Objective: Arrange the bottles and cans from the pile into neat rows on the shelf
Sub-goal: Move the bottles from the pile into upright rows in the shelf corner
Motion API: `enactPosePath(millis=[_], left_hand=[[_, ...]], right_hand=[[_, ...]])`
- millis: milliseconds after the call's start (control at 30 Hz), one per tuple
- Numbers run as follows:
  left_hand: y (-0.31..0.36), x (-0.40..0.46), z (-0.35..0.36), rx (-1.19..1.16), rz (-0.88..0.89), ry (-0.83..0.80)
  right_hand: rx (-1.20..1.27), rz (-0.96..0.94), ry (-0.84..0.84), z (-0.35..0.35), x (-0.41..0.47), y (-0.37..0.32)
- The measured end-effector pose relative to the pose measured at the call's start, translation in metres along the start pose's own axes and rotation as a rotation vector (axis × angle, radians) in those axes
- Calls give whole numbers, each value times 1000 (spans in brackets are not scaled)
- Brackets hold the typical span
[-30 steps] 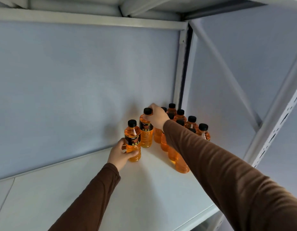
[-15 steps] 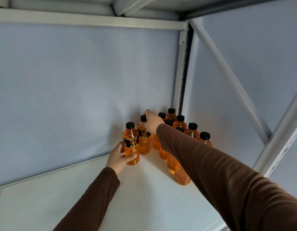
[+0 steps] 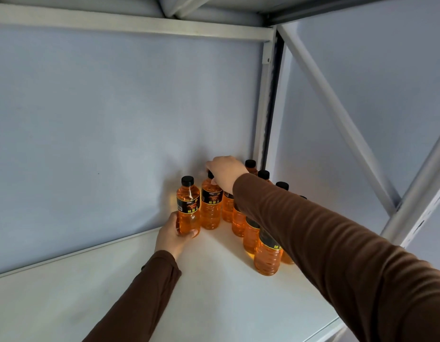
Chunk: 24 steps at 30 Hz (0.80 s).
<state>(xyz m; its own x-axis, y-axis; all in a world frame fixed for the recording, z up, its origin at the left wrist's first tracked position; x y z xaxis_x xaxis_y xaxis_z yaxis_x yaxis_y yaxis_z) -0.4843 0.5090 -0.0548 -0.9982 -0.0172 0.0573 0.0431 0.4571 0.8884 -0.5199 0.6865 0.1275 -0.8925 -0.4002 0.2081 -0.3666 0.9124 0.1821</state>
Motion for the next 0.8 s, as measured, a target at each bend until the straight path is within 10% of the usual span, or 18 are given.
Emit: enactPosePath(millis=[800], left_hand=[[5,7,1,6,-17,-21]], right_hand=[[53,-85,148,13,-4,0]])
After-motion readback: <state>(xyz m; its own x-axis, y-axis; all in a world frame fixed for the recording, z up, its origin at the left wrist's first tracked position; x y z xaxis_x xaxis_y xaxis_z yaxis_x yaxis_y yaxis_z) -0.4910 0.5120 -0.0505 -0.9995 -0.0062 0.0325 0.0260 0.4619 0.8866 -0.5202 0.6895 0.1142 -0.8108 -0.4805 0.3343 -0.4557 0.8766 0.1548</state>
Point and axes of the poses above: each hand's wrist, its own x-axis towards the middle knuckle, its own z-axis out of the palm, y = z × x, the point moved 2 cm from there along x, towards the middle knuckle, and after that the axes turned 4 degrees about -z, right-handed, at the moved point
